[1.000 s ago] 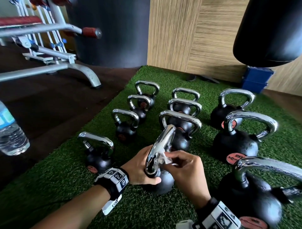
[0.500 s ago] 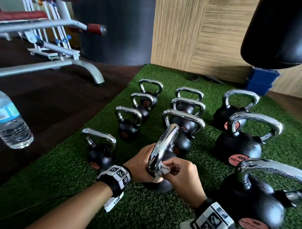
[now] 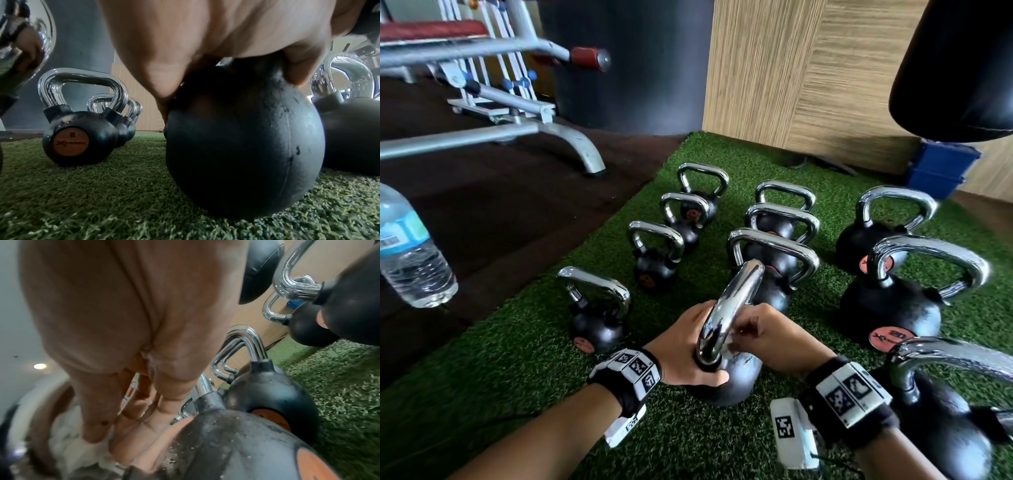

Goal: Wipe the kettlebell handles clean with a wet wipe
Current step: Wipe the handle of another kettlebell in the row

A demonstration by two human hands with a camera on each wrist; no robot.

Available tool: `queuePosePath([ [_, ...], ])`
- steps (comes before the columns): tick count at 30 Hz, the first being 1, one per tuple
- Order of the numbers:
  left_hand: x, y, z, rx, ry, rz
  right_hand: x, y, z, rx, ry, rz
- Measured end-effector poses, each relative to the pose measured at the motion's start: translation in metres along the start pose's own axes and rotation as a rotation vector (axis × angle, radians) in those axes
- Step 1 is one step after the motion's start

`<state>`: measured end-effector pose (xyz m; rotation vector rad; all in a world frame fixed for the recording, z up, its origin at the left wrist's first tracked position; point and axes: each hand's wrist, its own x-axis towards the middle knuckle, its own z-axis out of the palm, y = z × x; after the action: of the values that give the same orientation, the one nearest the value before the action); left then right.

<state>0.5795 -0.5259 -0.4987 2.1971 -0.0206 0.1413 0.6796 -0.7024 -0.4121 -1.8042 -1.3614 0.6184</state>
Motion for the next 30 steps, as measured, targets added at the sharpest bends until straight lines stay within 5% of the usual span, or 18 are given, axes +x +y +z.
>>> queuePosePath([
  [9,0.003,-0.002,0.002,0.052,0.028,0.049,0.003,0.017,0.009,0.528,0.019,0.094],
  [15,0.003,-0.004,0.002,0.057,0.070,0.078,0.004,0.024,0.014,0.946,0.183,0.077],
  [20,0.004,-0.003,0.002,0.044,0.092,0.095,0.003,0.025,0.013,0.971,0.205,0.100],
  [30,0.002,-0.002,0.003,0.052,0.065,0.081,0.013,0.020,0.026,1.149,0.562,0.110],
])
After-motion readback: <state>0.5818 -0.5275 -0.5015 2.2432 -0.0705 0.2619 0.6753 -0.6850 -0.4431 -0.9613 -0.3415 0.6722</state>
